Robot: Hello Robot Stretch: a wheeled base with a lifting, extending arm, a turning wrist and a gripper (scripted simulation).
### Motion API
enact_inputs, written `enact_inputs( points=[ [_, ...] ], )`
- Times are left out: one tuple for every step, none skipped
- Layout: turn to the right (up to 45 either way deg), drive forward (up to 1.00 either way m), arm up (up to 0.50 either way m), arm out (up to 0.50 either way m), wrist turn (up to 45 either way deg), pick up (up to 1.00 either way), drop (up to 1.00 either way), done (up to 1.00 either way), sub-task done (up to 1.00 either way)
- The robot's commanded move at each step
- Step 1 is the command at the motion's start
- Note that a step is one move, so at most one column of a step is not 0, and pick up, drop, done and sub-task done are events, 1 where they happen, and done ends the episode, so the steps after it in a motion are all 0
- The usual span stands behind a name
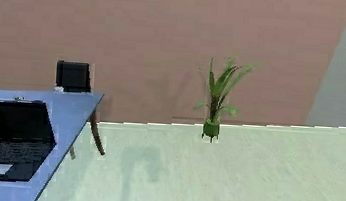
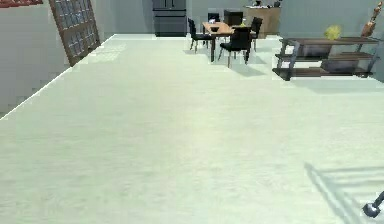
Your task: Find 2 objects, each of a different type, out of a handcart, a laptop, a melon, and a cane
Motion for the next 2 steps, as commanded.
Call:
enact_inputs(
  points=[
    [-45.0, 0.00, 0.00, 0.00, 0.0, 0.00, 0.00, 0.00, 0.00],
    [0.0, 0.00, 0.00, 0.00, 0.0, 0.00, 0.00, 1.00, 0.00]
  ],
)
